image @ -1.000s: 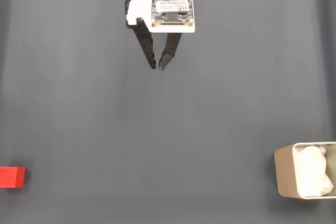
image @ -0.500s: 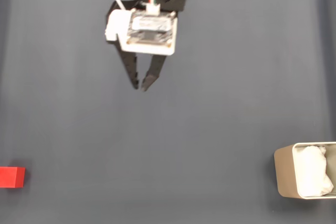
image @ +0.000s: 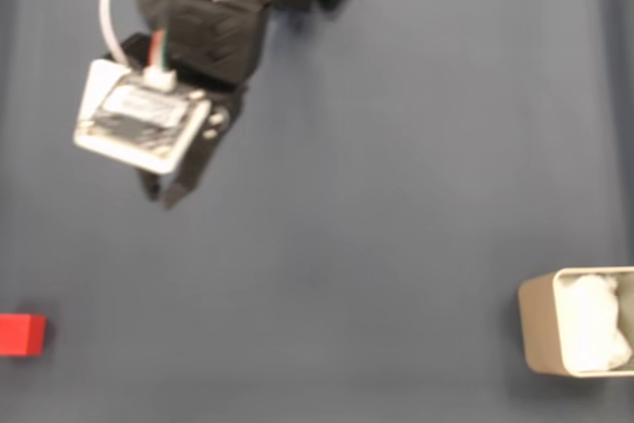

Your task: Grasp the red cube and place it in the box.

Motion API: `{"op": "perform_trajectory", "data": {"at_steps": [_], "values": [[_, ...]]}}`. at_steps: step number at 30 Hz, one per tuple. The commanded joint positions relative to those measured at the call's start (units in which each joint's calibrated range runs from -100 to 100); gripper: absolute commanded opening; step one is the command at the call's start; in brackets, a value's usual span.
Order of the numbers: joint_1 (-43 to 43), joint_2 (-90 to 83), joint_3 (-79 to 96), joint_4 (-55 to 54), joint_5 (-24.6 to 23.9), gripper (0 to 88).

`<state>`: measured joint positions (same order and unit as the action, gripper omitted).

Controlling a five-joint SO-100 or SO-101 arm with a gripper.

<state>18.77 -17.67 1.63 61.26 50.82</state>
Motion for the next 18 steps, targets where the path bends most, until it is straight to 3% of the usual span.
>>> {"op": "perform_trajectory", "data": {"at_steps": [1,18], "values": [[3.0,2.7,-5.2,-1.7,0.6,0.0],[8.9,24.3,-24.3,-3.9,0.8,0.0]]}}
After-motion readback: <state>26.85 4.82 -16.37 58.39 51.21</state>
